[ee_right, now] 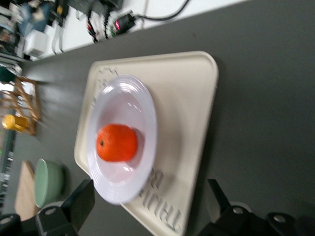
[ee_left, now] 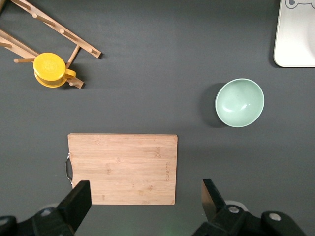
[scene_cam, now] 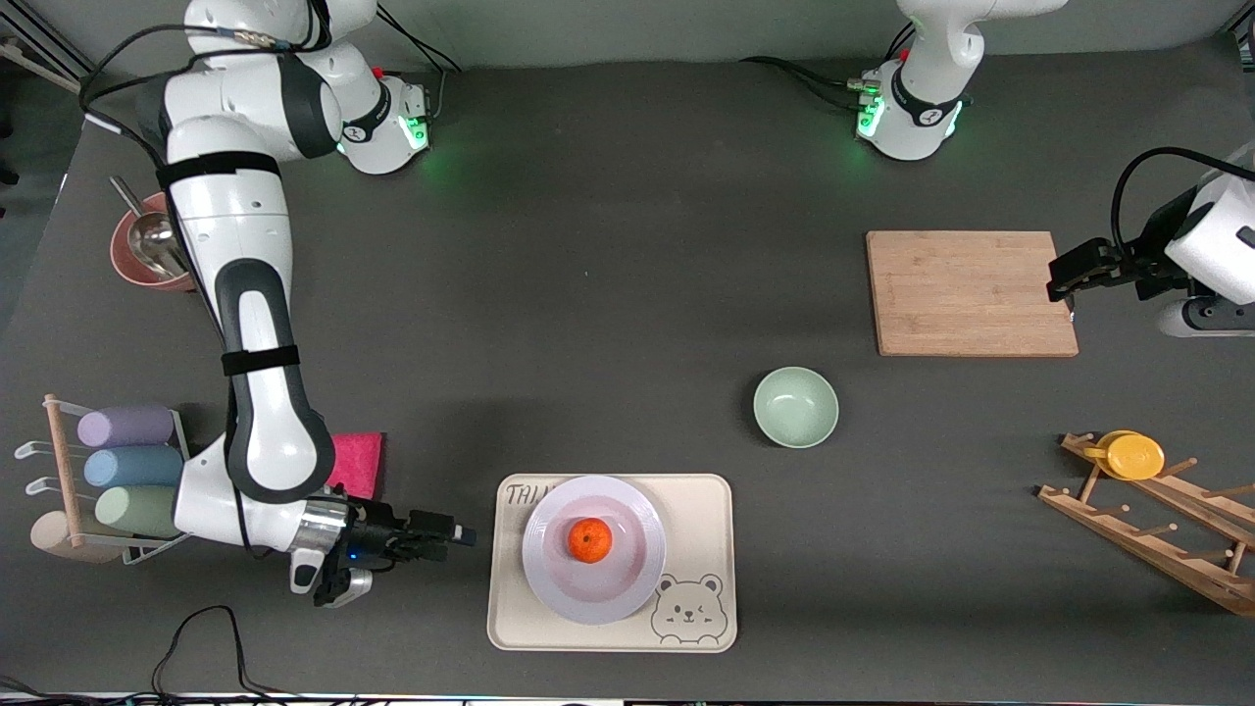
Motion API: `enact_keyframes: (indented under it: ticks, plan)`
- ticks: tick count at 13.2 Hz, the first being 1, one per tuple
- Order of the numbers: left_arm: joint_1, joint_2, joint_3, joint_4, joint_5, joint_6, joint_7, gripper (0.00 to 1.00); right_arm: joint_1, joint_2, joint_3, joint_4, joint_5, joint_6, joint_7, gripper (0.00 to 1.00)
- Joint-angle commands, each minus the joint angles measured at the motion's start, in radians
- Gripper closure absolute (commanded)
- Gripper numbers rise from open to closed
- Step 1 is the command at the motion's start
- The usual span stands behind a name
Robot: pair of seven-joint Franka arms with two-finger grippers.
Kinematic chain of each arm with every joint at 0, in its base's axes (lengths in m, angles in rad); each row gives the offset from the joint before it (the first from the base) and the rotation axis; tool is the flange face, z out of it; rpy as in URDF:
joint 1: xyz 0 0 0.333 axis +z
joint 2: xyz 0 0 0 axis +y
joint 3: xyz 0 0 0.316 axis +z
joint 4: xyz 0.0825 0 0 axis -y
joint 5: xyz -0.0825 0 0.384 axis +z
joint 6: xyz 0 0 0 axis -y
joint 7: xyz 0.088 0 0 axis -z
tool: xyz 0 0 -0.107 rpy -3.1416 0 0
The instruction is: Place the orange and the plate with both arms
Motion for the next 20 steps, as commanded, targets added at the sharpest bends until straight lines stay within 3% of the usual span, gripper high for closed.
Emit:
enact_keyframes:
  ticks: [1, 4, 8, 12, 15, 20]
  plan:
    - [-0.005, -0.021, 0.003, -0.004, -0.009, -0.011, -0.001, 0.00, 0.034, -0.186, -0.035, -0.211, -0.169, 0.001, 0.102, 0.00]
    - [-0.005, -0.020, 0.004, -0.005, -0.009, -0.007, 0.001, 0.00, 0.075, -0.323, -0.083, -0.319, -0.401, -0.009, 0.225, 0.00]
    - [0.000, -0.023, 0.004, -0.004, -0.009, -0.006, 0.002, 0.00, 0.086, -0.565, -0.087, -0.532, -0.704, -0.029, 0.324, 0.00]
    - [0.003, -0.031, 0.004, -0.011, -0.009, -0.017, 0.015, 0.00, 0.089, -0.801, -0.086, -0.664, -0.890, -0.050, 0.387, 0.00]
    - [0.004, -0.044, 0.006, -0.022, -0.007, -0.037, 0.013, 0.00, 0.100, -0.889, -0.086, -0.611, -0.940, -0.195, 0.423, 0.00]
    - [0.001, -0.048, 0.006, -0.024, -0.006, -0.055, 0.007, 0.00, 0.100, -0.888, -0.083, -0.385, -0.978, -0.418, 0.430, 0.00]
